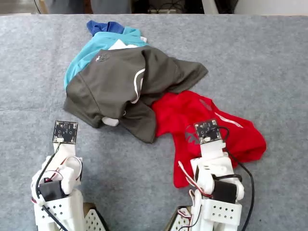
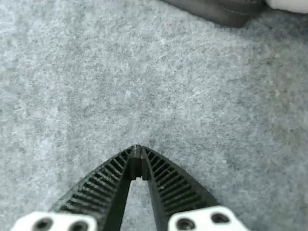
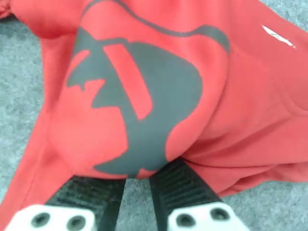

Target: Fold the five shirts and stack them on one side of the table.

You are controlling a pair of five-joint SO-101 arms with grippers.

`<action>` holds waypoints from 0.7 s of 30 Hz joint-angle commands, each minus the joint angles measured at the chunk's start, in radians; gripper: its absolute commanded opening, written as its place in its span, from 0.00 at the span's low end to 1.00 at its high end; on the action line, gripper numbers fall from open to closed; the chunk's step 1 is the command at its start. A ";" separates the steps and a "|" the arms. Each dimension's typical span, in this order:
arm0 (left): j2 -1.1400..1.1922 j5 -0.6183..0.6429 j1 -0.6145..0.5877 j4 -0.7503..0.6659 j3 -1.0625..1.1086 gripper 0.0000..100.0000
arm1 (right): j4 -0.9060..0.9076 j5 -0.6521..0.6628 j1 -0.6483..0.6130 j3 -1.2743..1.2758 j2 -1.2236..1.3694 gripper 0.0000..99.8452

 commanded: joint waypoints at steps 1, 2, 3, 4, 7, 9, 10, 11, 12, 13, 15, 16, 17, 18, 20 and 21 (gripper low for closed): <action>-0.008 -0.005 -0.007 0.006 0.013 0.03 | 0.003 -0.008 -0.015 -0.002 -0.070 0.02; -0.008 -0.005 -0.007 0.006 0.013 0.03 | 0.003 -0.008 -0.015 -0.002 -0.070 0.02; -0.008 -0.005 -0.007 0.006 0.013 0.03 | 0.003 -0.008 -0.015 -0.002 -0.070 0.02; -0.008 -0.005 -0.007 0.006 0.013 0.03 | 0.003 -0.012 -0.015 -0.002 -0.070 0.02; -0.008 -0.005 -0.007 0.006 0.013 0.03 | 0.003 -0.011 -0.015 -0.002 -0.070 0.02; -0.008 -0.005 -0.007 0.006 0.013 0.03 | 0.003 -0.012 -0.017 -0.002 -0.070 0.02; -0.008 -0.005 -0.007 0.006 0.013 0.03 | 0.003 -0.012 -0.017 -0.002 -0.070 0.02; -0.008 -0.005 -0.007 0.006 0.013 0.03 | 0.003 -0.014 -0.017 -0.002 -0.070 0.02; -0.008 -0.005 -0.007 0.006 0.013 0.03 | 0.003 -0.014 -0.020 -0.002 -0.070 0.02; -0.008 -0.005 -0.007 0.006 0.013 0.03 | 0.003 -0.014 -0.029 -0.002 -0.070 0.02; -0.008 -0.005 -0.007 0.006 0.013 0.03 | 0.003 -0.014 -0.049 -0.002 -0.070 0.02; -0.008 -0.005 -0.007 0.006 0.013 0.03 | 0.003 -0.014 -0.066 -0.002 -0.070 0.02; -0.008 -0.005 -0.007 0.006 0.013 0.03 | 0.003 -0.009 -0.084 -0.002 -0.070 0.02; -0.008 -0.005 -0.007 0.006 0.013 0.03 | 0.003 -0.008 -0.092 -0.002 -0.070 0.02; -0.008 -0.005 -0.007 0.006 0.013 0.03 | -0.057 -0.008 -0.109 -0.012 -0.074 0.02; -0.008 -0.005 -0.007 0.006 0.013 0.03 | -0.101 -0.008 -0.100 -0.024 -0.079 0.02</action>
